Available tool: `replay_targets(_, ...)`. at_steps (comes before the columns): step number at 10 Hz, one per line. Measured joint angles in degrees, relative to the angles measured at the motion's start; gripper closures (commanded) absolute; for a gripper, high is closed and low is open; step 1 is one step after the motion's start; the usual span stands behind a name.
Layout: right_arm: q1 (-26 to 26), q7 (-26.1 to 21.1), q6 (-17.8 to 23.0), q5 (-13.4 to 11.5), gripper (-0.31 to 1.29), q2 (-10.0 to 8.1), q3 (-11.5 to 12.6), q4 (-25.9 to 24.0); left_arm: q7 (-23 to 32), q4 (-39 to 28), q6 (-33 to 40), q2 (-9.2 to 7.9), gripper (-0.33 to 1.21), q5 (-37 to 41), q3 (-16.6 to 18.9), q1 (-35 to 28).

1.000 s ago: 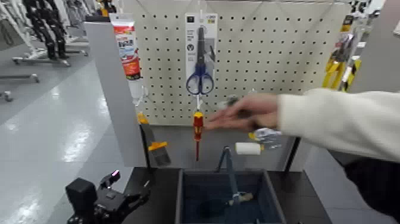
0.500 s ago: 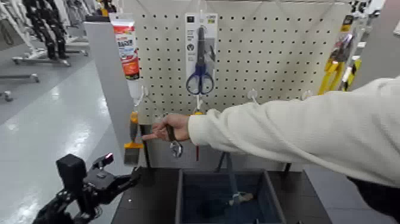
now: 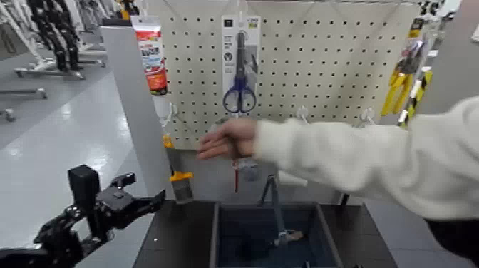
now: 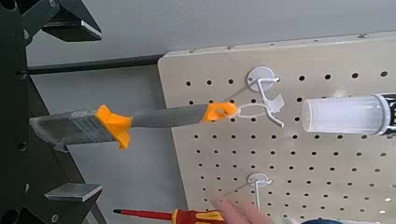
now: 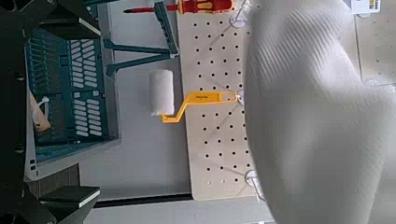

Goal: Put the yellow paint brush into the crate.

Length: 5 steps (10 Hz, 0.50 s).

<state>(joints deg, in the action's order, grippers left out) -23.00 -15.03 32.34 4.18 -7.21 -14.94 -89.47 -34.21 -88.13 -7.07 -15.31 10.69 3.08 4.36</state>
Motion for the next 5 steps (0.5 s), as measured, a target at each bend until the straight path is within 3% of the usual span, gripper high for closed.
replay_targets(5,0.1,0.0,-0.1,0.0,0.13,0.0,0.0,0.0,-2.6,7.3,0.7,-3.56,0.16,2.3,-3.8,7.5)
